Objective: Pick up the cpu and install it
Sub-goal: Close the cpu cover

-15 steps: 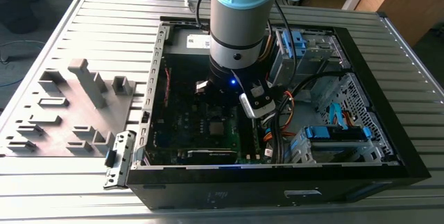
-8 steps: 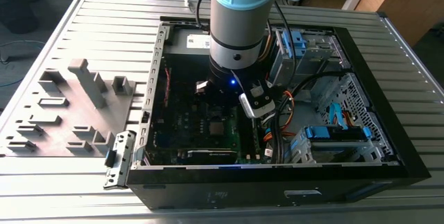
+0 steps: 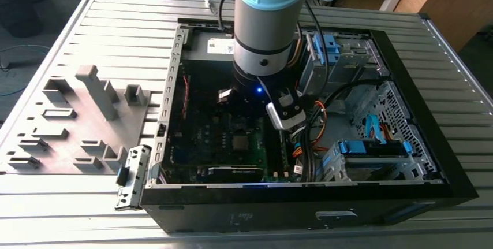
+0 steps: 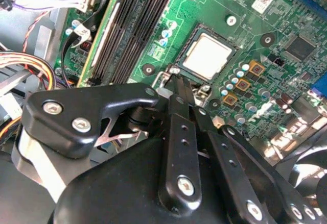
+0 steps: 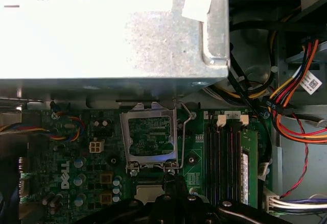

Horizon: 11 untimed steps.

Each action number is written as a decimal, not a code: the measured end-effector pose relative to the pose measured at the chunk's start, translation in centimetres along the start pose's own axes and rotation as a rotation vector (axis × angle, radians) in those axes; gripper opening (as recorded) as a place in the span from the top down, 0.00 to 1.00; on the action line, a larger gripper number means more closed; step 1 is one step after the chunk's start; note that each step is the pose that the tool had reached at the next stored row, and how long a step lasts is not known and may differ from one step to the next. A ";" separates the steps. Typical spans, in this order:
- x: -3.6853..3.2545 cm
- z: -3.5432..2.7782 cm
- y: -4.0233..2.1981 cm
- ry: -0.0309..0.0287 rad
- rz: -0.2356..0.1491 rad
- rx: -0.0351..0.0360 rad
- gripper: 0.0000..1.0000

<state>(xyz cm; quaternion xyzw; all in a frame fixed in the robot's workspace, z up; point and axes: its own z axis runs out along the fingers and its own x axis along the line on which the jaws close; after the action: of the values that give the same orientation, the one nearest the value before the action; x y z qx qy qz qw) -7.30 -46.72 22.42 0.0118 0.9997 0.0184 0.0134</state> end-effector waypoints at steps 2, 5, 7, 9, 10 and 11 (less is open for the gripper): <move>-0.06 0.02 0.07 0.0001 0.000 0.0000 0.89; -0.13 0.10 0.16 0.0000 0.000 -0.0001 0.89; -0.15 0.21 0.19 0.0000 0.000 0.0001 0.89; -0.17 0.42 0.19 0.0000 -0.001 0.0001 0.89; -0.17 0.53 0.19 0.0001 -0.002 0.0001 0.89; -0.17 0.64 0.19 0.0001 -0.005 -0.0003 0.89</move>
<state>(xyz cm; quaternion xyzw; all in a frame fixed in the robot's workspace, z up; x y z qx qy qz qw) -7.11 -46.50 21.79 0.0094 0.9997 0.0186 0.0134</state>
